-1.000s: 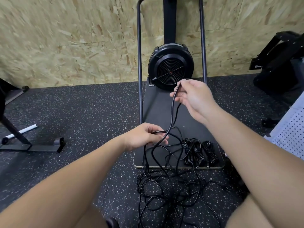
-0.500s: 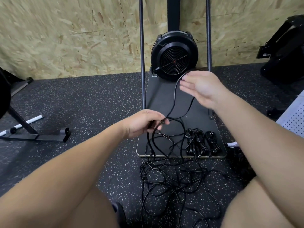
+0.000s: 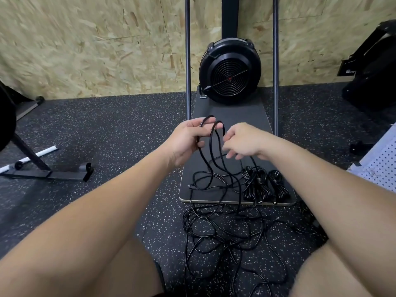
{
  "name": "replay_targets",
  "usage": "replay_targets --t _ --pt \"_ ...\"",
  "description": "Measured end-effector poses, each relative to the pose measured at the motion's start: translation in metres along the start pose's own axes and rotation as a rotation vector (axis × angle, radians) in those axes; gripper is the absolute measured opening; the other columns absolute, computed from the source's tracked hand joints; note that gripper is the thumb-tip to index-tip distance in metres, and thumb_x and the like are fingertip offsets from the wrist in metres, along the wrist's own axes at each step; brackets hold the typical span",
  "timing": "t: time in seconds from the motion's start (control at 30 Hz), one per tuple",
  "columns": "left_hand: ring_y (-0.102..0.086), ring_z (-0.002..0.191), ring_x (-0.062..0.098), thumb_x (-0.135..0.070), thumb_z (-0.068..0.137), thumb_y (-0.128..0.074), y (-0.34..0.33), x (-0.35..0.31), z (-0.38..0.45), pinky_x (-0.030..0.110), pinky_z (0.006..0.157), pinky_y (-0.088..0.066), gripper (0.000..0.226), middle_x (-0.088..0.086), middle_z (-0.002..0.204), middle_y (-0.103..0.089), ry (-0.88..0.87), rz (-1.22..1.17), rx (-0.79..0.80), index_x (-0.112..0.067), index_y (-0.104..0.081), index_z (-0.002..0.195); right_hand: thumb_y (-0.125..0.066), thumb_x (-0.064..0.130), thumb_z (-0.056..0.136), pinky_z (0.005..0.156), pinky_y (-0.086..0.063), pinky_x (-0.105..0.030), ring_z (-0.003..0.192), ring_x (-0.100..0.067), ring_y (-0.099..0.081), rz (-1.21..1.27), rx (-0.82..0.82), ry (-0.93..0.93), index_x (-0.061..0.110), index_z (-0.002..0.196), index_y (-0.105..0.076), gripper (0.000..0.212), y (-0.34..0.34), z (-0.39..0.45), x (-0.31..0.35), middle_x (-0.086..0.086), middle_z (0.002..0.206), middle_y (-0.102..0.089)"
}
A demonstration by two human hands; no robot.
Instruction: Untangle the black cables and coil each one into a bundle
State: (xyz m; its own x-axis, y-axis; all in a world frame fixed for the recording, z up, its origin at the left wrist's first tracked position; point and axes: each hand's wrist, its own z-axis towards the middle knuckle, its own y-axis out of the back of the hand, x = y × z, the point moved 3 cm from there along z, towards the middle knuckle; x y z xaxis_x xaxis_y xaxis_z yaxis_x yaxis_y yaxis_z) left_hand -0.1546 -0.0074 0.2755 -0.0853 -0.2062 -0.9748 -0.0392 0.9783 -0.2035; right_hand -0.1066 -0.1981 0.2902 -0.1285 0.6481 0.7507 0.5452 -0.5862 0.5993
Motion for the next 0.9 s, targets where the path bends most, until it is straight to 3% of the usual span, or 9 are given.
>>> replay_targets --t 0.1,0.17,0.27,0.37,0.5,0.6,0.77,0.9 --pt "-0.057 0.121 0.019 0.004 0.093 -0.063 0.004 -0.006 0.005 0.027 0.064 -0.033 0.056 0.013 0.141 -0.073 -0.023 0.005 0.014 0.000 -0.059 0.149 -0.069 0.006 0.100 0.078 -0.064 -0.030 0.102 -0.018 -0.082 -0.060 0.302 0.051 0.011 0.125 -0.071 0.026 -0.014 -0.008 -0.001 -0.010 0.119 -0.079" --pt "-0.061 0.114 0.014 0.011 0.093 -0.058 0.005 -0.008 0.006 0.025 0.063 -0.033 0.057 0.013 0.140 -0.074 -0.028 0.019 0.008 0.001 -0.058 0.149 -0.072 0.011 0.103 0.077 -0.061 -0.028 0.100 -0.018 -0.082 -0.048 0.330 0.100 0.009 0.121 -0.074 0.019 -0.016 -0.011 0.000 -0.011 0.114 -0.081" --pt "-0.063 0.095 0.007 0.015 0.091 -0.052 0.005 -0.010 0.006 0.025 0.063 -0.033 0.058 0.011 0.140 -0.074 -0.046 -0.003 0.006 0.003 -0.058 0.148 -0.076 0.016 0.102 0.078 -0.062 -0.029 0.090 -0.015 -0.081 0.003 0.248 0.172 0.008 0.108 -0.080 0.011 -0.007 -0.011 0.006 -0.006 0.099 -0.083" --pt "-0.063 0.085 0.007 0.012 0.082 -0.052 0.007 -0.005 0.009 0.027 0.066 -0.034 0.063 0.012 0.137 -0.075 -0.041 0.005 0.002 0.003 -0.060 0.144 -0.074 0.010 0.103 0.073 -0.063 -0.031 0.082 -0.019 -0.079 0.204 0.099 0.218 -0.003 0.106 -0.076 0.013 0.008 -0.009 0.013 -0.014 0.094 -0.080" --pt "-0.061 0.091 0.011 0.005 0.076 -0.060 0.000 0.010 0.003 0.027 0.068 -0.037 0.068 0.012 0.133 -0.076 0.033 0.114 0.098 0.001 -0.061 0.144 -0.067 0.010 0.108 0.076 -0.063 -0.033 0.077 -0.018 -0.074 0.537 -0.217 0.296 -0.006 0.106 -0.072 0.017 0.036 -0.004 0.023 -0.014 0.092 -0.075" --pt "-0.062 0.095 0.011 0.003 0.086 -0.068 -0.007 0.019 -0.002 0.028 0.071 -0.039 0.057 0.011 0.130 -0.077 0.066 0.234 0.210 -0.004 -0.066 0.142 -0.064 0.012 0.110 0.076 -0.059 -0.033 0.074 -0.016 -0.069 0.746 -0.337 0.334 0.001 0.101 -0.068 0.015 0.052 -0.001 0.023 -0.009 0.084 -0.069" --pt "-0.066 0.086 -0.002 -0.012 0.097 -0.083 -0.011 0.032 -0.008 0.012 0.079 -0.047 0.031 -0.013 0.099 -0.075 0.044 0.558 0.209 -0.016 -0.077 0.127 -0.065 0.008 0.110 0.075 -0.058 -0.032 0.073 -0.017 -0.066 1.072 -0.379 0.321 0.005 0.093 -0.065 0.017 0.066 0.003 0.020 -0.009 0.083 -0.065" --pt "-0.056 0.080 0.008 -0.028 0.089 -0.092 -0.004 0.043 0.001 0.025 0.083 -0.045 0.030 -0.009 0.089 -0.063 0.003 0.680 0.130 -0.022 -0.082 0.117 -0.064 0.008 0.110 0.076 -0.059 -0.031 0.075 -0.017 -0.067 1.192 -0.320 0.325 0.006 0.092 -0.067 0.018 0.065 0.001 0.021 -0.009 0.083 -0.069"
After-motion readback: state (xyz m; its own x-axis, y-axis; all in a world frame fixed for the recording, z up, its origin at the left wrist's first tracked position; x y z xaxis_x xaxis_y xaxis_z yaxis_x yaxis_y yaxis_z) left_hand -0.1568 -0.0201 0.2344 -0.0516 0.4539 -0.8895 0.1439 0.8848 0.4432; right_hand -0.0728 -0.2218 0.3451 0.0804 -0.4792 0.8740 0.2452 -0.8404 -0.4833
